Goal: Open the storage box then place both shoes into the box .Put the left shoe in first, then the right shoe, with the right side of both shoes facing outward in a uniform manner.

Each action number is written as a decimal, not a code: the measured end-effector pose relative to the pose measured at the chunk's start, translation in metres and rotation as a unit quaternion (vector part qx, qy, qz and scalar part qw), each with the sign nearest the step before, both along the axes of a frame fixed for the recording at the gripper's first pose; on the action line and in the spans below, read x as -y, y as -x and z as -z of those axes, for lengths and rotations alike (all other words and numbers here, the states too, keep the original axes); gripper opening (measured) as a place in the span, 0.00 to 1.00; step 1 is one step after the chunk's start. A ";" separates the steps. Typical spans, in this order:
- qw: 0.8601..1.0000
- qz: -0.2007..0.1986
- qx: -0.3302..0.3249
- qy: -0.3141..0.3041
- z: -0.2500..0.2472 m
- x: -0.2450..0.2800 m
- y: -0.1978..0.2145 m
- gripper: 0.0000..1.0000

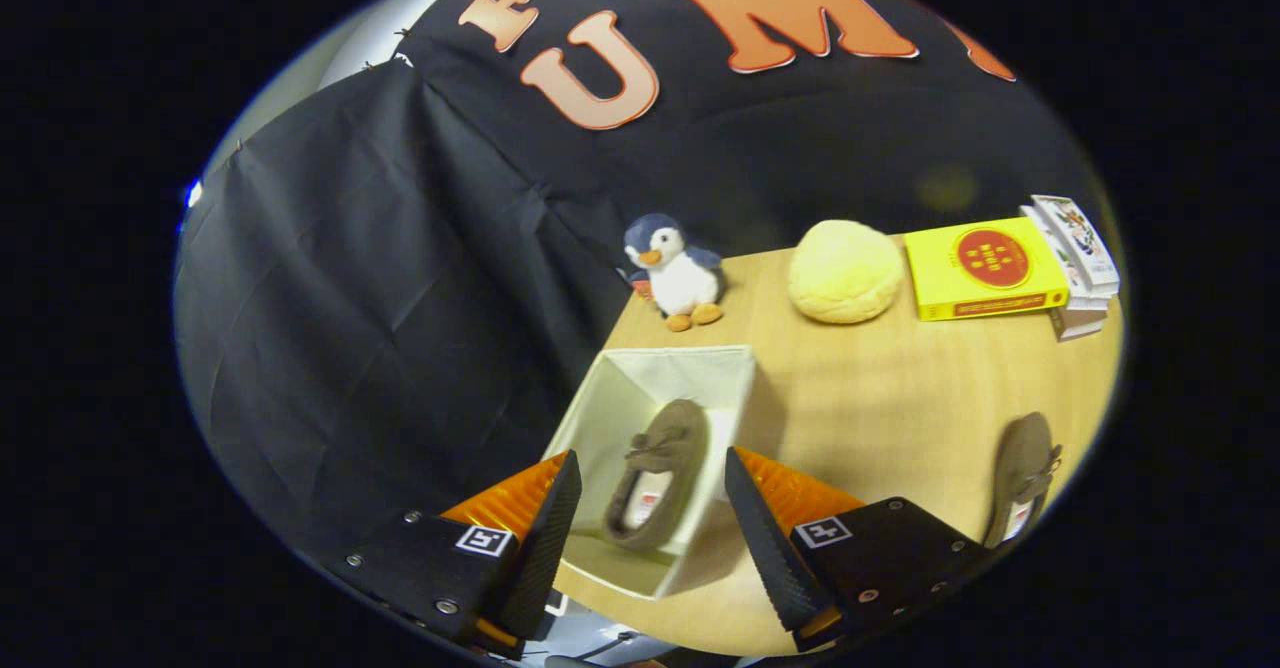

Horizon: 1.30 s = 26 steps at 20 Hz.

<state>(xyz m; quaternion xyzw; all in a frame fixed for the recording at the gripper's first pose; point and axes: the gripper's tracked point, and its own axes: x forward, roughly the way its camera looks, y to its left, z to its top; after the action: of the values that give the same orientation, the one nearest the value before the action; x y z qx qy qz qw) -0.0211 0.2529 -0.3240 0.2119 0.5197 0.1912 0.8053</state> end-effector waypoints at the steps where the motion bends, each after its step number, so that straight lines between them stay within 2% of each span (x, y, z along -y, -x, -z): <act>1: 1.000 0.007 0.002 0.014 0.004 0.021 0.005 0.88; 8: 0.996 0.058 -0.023 0.068 0.042 0.143 0.041 0.97; 15: 0.983 0.096 -0.046 0.147 0.087 0.262 0.076 0.98; 21: 0.972 0.062 -0.086 0.207 0.144 0.324 0.114 0.96; 24: 0.972 0.032 -0.094 0.212 0.170 0.329 0.118 0.89; 26: 0.967 0.009 -0.096 0.236 0.188 0.338 0.121 0.83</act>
<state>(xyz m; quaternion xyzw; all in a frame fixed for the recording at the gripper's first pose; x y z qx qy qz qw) -0.1424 -0.0850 -0.5118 0.0380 0.6228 0.0347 0.7807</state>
